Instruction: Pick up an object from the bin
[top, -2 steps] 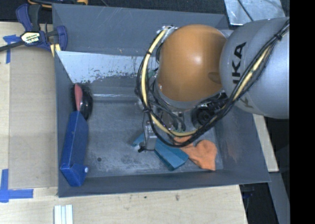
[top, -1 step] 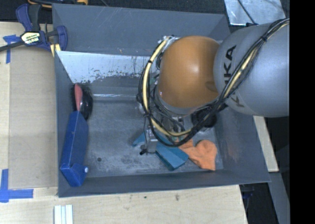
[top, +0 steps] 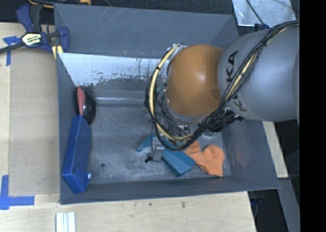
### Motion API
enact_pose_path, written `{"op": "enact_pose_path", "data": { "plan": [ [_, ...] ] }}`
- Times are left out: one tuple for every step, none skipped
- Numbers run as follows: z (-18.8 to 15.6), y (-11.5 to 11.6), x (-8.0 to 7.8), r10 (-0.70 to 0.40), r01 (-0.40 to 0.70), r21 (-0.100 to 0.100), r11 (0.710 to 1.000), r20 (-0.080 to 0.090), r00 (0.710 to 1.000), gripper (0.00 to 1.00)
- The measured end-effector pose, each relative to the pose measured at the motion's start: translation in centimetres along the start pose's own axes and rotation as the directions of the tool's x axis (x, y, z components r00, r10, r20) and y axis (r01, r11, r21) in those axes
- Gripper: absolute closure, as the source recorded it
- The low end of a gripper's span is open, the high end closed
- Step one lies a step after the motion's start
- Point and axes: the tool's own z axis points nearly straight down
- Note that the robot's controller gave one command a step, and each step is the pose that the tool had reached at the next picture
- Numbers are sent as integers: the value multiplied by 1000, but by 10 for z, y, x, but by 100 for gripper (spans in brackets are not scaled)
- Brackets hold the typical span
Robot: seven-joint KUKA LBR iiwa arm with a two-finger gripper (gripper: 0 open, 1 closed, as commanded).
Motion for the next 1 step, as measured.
{"op": "enact_pose_path", "data": {
  "plan": [
    [37,-23,-18,108,-108,-5,994,12,994,0]
  ]
}}
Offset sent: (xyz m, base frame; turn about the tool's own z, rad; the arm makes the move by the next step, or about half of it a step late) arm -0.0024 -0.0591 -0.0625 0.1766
